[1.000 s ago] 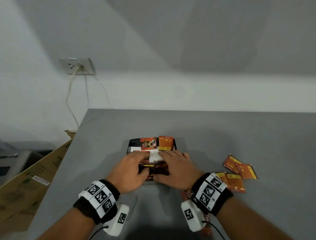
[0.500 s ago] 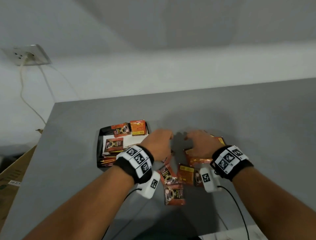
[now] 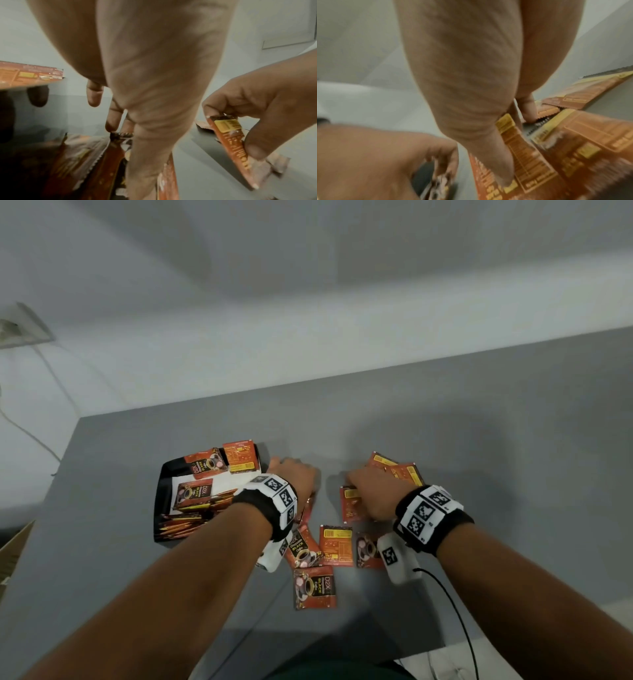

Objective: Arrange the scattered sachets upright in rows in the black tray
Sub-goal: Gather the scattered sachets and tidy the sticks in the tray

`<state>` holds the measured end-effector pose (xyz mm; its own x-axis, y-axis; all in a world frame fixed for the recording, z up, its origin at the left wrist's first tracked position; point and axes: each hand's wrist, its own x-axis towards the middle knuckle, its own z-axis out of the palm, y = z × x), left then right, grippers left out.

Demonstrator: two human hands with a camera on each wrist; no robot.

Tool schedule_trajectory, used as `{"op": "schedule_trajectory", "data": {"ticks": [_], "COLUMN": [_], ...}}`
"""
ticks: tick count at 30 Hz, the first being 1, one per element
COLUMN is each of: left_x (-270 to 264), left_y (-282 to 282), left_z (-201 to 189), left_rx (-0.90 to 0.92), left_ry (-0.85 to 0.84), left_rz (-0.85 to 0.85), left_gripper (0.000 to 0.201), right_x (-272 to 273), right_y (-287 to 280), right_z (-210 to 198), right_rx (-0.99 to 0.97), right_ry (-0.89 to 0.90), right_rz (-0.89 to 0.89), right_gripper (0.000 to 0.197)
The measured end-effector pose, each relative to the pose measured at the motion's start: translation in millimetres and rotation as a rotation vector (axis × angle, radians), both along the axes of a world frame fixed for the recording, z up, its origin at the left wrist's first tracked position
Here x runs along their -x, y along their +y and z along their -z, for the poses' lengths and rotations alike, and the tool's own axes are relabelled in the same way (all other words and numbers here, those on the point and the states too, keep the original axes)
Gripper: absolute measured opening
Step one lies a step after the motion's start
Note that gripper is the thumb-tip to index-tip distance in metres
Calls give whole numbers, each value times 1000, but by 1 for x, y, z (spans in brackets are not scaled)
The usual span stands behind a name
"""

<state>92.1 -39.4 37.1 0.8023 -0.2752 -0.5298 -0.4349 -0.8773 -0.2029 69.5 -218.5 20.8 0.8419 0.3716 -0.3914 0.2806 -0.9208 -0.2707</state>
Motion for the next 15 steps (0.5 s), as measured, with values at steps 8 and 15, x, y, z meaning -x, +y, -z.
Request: {"op": "schedule_trajectory", "data": {"ticks": [8, 15], "left_x": [-25, -55], "left_y": [5, 19], "left_z": [-6, 56], "left_rx": [140, -123], "left_ry": [156, 114], "left_rz": [-149, -137], "left_gripper": [26, 57], "right_x": [-37, -32], "right_y": [-60, -67], "right_z": [-29, -24], "right_rx": [-313, 30], "right_ry": [8, 29], "right_rz": [383, 322], "right_gripper": [18, 19]}}
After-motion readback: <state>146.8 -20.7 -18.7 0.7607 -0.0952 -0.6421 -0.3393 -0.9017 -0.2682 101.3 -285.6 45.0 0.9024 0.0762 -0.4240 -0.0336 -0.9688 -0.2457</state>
